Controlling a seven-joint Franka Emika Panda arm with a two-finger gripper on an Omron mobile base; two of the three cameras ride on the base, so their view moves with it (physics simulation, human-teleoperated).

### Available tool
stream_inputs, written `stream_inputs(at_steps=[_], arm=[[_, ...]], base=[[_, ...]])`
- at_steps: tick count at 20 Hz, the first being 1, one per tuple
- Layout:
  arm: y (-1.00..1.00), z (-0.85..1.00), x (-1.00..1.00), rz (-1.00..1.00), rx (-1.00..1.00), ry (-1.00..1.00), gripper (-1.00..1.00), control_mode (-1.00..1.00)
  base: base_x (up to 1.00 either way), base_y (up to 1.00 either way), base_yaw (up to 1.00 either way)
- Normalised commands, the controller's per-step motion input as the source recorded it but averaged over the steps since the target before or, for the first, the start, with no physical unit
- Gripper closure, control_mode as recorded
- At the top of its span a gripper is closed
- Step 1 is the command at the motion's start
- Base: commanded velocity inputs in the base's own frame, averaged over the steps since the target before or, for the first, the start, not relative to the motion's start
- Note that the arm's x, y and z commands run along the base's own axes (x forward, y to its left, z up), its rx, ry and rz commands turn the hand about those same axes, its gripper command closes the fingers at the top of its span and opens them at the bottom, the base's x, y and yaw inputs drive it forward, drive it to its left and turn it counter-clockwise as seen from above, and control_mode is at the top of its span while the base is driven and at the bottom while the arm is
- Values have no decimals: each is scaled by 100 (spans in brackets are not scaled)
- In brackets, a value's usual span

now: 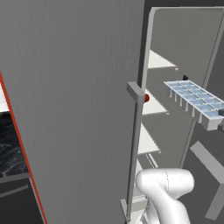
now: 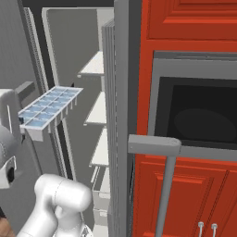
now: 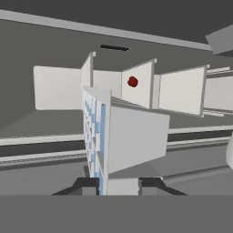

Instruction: Open the freezer door, pick up the ice cube tray from the freezer, and place it on the dining counter.

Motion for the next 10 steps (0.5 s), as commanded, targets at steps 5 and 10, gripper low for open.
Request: stream_inputs(at_steps=[5, 10], arm=[[5, 0, -35, 0, 0, 2, 100, -100], [4, 0, -35, 0, 0, 2, 100, -100]], base=[[0, 0, 0], [0, 0, 0]])
